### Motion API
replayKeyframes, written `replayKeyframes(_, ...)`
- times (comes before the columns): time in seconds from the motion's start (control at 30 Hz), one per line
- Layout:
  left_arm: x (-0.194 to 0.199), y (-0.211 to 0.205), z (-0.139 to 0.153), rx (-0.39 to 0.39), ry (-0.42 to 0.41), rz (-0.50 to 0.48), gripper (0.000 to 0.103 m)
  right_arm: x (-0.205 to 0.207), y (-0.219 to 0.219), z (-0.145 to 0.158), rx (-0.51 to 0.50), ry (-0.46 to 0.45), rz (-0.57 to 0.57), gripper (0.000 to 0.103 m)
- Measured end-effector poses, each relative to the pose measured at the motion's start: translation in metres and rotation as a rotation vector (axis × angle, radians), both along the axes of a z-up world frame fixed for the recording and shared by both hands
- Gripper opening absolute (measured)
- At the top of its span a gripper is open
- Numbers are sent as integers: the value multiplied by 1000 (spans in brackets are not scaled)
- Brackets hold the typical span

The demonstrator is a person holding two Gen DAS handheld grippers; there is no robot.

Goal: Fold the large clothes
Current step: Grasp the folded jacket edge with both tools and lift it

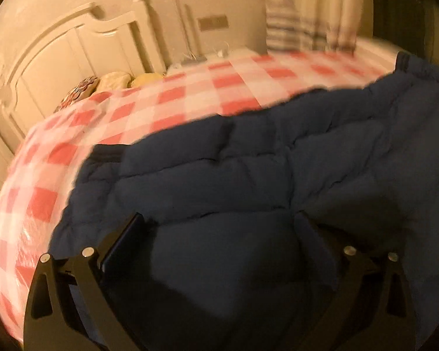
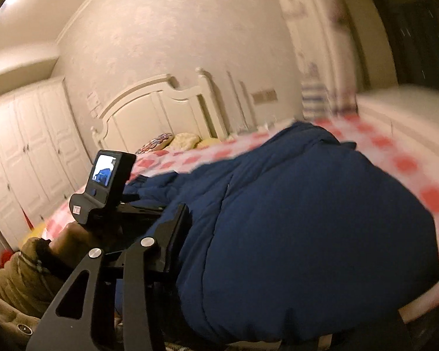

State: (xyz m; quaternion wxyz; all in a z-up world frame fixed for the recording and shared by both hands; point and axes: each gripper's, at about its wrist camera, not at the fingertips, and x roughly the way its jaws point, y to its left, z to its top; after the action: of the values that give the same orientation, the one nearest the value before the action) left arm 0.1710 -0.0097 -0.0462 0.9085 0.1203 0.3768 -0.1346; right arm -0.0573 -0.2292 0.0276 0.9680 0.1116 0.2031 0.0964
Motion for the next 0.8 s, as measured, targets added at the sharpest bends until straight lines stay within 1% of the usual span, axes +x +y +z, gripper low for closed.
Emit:
replayKeyframes(0.03,-7,20,10,-69,-17,11,98,2,11,10,-43,-16,13,57)
replayKeyframes(0.07,-12,35,17,-115,-31,24,98,5,27,22,-97,-39,32,57)
replayKeyframes(0.1,-19,62,30,-193,-62,59,98,9,45,34,-149,-64,54,57)
replayKeyframes(0.17,-26,107,50,-288,-106,116,98,17,84,50,-252,-101,98,57)
replayKeyframes(0.2,-30,140,63,-323,-139,164,98,22,104,55,-302,-116,120,57)
replayKeyframes(0.23,-32,158,71,-335,-160,192,98,28,126,58,-357,-129,144,58)
replayKeyframes(0.27,-36,179,79,-347,-183,223,98,35,157,58,-439,-137,178,58)
replayKeyframes(0.33,-48,225,98,-377,-232,286,98,47,208,51,-566,-132,240,57)
replayKeyframes(0.37,-48,238,104,-388,-247,305,98,57,243,40,-650,-102,286,57)
replayKeyframes(0.4,-56,255,111,-400,-269,332,99,64,268,27,-713,-62,327,57)
replayKeyframes(0.43,-63,267,115,-404,-283,345,99,70,291,12,-766,-18,377,57)
replayKeyframes(0.47,-68,277,119,-404,-292,349,100,77,319,-14,-836,40,439,57)
replayKeyframes(0.5,-73,284,121,-395,-297,344,100,80,337,-35,-903,68,472,59)
replayKeyframes(0.53,-77,286,124,-383,-296,333,100,77,354,-54,-1009,34,461,60)
replayKeyframes(0.57,-79,286,125,-368,-291,313,100,71,368,-67,-1115,-28,419,62)
replayKeyframes(0.6,-79,282,125,-343,-276,276,100,71,373,-71,-1135,-32,400,63)
replayKeyframes(0.63,-78,276,126,-317,-262,238,100,72,373,-70,-1124,-20,394,65)
replayKeyframes(0.7,-64,249,130,-262,-230,133,100,73,368,-71,-1110,-31,402,66)
replayKeyframes(0.77,-49,216,138,-215,-204,32,100,67,368,-75,-1135,-60,391,66)
replayKeyframes(0.8,-35,191,145,-175,-193,-20,100,65,367,-77,-1152,-73,385,66)
